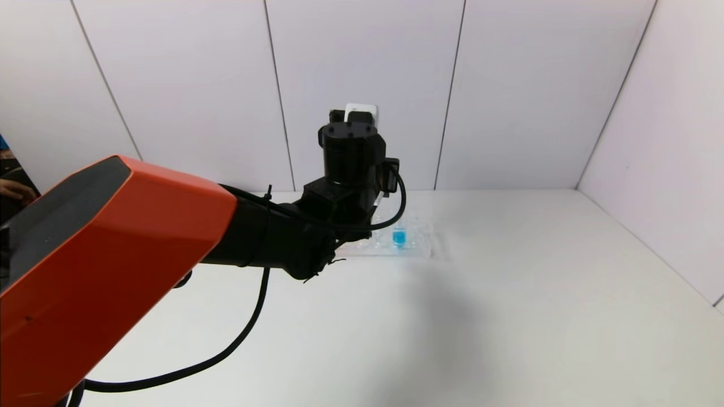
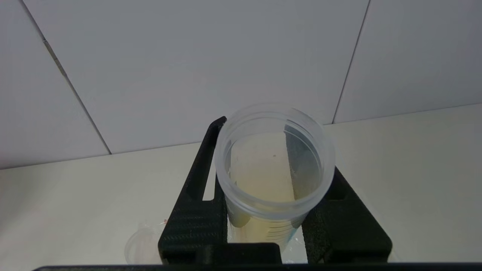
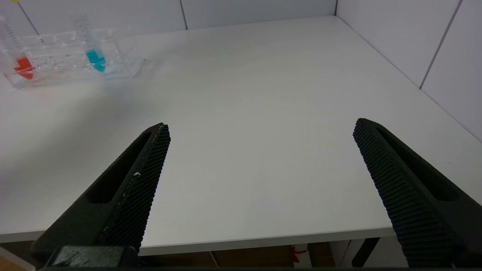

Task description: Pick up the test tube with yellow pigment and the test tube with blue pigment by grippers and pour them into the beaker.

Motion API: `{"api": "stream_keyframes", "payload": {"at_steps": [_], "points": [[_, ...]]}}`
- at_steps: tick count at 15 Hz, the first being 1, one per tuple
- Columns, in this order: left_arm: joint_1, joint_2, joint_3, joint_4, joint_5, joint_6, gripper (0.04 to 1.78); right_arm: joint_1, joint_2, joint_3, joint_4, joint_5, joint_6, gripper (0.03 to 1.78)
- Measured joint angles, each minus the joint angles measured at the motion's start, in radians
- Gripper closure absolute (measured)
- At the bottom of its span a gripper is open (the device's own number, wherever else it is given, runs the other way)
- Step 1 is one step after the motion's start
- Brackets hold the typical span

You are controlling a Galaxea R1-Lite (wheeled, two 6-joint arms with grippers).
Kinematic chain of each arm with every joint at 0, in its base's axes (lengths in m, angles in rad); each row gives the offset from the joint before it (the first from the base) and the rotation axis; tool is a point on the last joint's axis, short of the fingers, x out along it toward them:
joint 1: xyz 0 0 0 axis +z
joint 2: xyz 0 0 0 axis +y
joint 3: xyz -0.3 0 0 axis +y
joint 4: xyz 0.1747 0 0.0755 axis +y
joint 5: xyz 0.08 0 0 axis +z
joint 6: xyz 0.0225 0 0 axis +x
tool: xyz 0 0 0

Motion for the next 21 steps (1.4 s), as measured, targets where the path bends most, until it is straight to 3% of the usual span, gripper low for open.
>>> {"api": "stream_keyframes", "payload": {"at_steps": [5, 8, 15, 21], "points": [[0.047, -0.106, 0.004, 0.084, -0.001, 0.001, 1.28, 0.000, 0.000, 0.000, 0.000, 0.000, 0.000, 0.04], [0.166, -0.186, 0.060, 0.114, -0.033, 0.012, 1.28, 0.000, 0.000, 0.000, 0.000, 0.000, 0.000, 0.04], [0.498, -0.329, 0.222, 0.108, -0.229, -0.025, 1.28, 0.000, 0.000, 0.000, 0.000, 0.000, 0.000, 0.04], [0.714, -0.372, 0.339, 0.064, -0.409, -0.073, 1.28, 0.000, 0.000, 0.000, 0.000, 0.000, 0.000, 0.04]]}}
